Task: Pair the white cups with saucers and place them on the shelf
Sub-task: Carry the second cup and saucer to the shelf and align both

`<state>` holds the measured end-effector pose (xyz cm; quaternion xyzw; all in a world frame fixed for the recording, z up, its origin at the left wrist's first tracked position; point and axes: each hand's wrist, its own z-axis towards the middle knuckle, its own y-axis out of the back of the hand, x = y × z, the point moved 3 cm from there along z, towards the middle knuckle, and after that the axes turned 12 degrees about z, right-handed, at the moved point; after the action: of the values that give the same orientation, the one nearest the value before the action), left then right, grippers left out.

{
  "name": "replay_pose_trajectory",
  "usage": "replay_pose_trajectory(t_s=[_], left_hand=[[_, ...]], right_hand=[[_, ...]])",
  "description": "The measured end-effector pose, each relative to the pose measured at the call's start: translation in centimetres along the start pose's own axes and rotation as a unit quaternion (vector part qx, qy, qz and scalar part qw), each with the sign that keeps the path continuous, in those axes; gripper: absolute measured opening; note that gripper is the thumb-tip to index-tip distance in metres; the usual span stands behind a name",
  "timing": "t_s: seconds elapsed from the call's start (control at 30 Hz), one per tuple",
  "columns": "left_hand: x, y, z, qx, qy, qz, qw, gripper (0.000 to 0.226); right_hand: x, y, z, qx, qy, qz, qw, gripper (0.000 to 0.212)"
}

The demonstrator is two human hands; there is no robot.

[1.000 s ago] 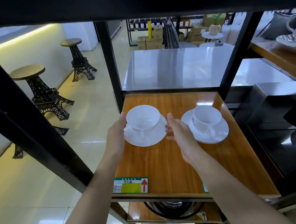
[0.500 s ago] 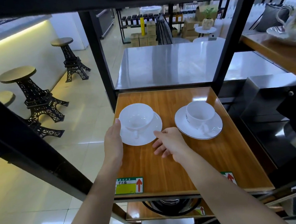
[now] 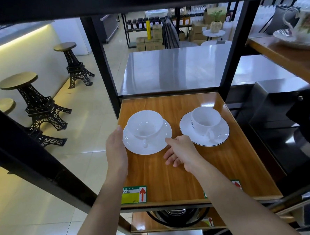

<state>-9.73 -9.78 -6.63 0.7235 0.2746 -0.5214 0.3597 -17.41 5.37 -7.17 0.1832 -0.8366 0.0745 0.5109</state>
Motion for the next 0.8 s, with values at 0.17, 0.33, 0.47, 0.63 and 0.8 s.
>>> replay_pose_trajectory(t_s=[0.17,0.33,0.47,0.63,0.8], left_hand=[[-3.0,-0.2,-3.6,-0.105,-0.227,-0.017,0.968,0.042],[-3.6,-5.7,-7.1,0.093,-0.27,0.046,0.957,0.009],[-0.9,-9.9,-7.6,0.221,-0.081,0.159,0.959,0.024],[-0.7,-12.1,-7.3,0.228,0.011,0.13,0.965,0.039],[-0.8,-13.4,-7.3,0.222,0.027,0.1,0.97,0.033]], right_hand=[[0.6,3.6,-2.3,-0.108,0.212,-0.039,0.97,0.02],[1.1,9.6,-3.5,-0.264,0.303,0.087,0.912,0.019],[0.0,13.6,-2.0,-0.343,0.223,0.076,0.909,0.014],[-1.2,14.2,-0.2,-0.261,0.115,0.022,0.958,0.04],[-1.1,14.0,0.2,-0.228,0.102,-0.009,0.968,0.052]])
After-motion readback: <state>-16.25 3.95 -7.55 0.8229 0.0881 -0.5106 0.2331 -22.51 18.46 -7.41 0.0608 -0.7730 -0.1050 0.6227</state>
